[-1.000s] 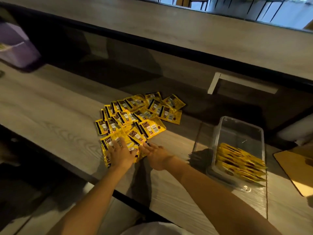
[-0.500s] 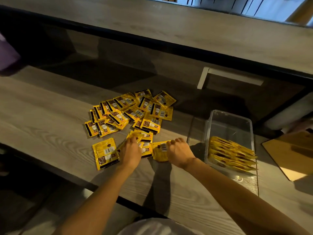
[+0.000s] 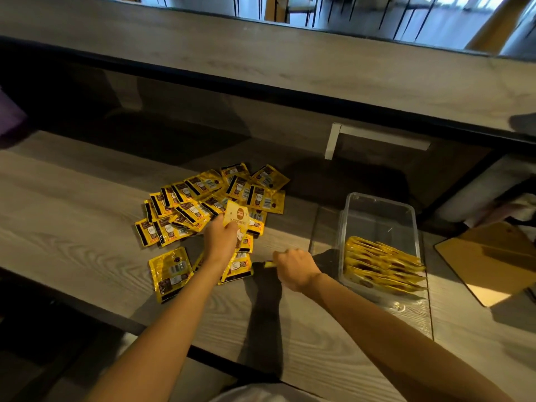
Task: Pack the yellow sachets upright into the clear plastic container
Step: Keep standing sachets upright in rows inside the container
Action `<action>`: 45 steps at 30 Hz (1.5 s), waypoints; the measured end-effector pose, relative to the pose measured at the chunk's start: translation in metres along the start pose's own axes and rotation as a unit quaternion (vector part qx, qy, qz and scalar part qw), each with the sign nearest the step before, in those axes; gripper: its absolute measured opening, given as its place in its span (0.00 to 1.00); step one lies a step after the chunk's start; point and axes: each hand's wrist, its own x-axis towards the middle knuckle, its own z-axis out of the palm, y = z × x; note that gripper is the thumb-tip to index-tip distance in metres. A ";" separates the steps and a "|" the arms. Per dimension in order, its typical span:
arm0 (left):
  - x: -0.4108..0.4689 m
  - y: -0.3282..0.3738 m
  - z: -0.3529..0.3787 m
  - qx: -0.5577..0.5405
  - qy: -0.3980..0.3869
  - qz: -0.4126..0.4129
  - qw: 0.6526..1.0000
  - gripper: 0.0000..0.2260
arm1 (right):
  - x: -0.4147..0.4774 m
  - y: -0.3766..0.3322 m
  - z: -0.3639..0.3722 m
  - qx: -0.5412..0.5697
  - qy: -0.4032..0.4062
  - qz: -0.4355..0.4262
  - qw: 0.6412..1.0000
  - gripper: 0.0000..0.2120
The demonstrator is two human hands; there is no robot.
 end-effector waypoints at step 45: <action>-0.037 0.088 0.177 0.188 -0.439 0.210 0.853 0.13 | -0.078 0.194 -0.051 0.544 0.327 0.214 0.742 0.25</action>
